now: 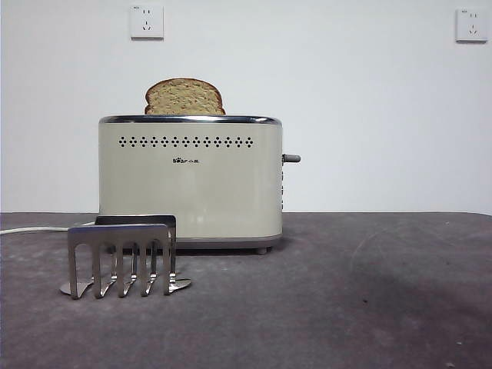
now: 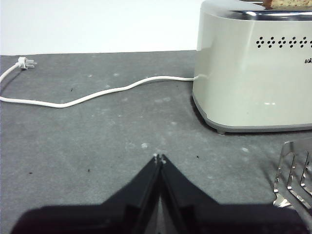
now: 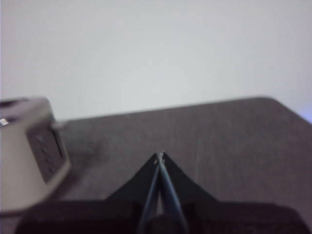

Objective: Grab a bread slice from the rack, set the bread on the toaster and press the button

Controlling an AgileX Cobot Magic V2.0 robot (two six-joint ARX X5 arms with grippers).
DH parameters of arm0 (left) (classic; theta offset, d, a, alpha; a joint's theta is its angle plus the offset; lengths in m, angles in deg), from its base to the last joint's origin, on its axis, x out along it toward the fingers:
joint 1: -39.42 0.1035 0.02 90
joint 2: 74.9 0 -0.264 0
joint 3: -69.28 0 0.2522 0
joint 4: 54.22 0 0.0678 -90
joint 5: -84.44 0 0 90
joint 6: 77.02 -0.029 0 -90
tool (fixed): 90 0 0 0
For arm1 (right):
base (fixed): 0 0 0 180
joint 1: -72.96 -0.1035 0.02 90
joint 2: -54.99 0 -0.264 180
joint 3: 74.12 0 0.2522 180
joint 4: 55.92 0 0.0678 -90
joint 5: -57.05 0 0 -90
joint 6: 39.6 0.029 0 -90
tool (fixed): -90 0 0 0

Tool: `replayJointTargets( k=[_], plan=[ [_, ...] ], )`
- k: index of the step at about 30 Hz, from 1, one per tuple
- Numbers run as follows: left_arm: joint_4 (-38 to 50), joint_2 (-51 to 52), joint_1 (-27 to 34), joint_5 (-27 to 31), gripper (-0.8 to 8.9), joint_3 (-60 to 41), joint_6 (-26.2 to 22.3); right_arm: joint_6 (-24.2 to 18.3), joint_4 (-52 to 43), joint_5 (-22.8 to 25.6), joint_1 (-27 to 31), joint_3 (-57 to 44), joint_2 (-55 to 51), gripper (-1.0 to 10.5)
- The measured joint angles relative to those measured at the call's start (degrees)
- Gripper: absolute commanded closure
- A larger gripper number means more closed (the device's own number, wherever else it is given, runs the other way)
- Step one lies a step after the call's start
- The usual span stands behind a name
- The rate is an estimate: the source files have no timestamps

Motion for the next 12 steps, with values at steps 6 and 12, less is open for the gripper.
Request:
replayJointTargets(
  k=[6, 12],
  plan=[
    [0.0, 0.0, 0.0, 0.0, 8.16, 0.0, 0.0, 0.6, -0.1, 0.7, 0.0, -3.1, -1.6, 9.5],
    [0.0, 0.0, 0.0, 0.1, 8.16, 0.0, 0.0, 0.6, 3.5, 0.8, 0.0, -5.0, -1.6, 9.5]
  ],
)
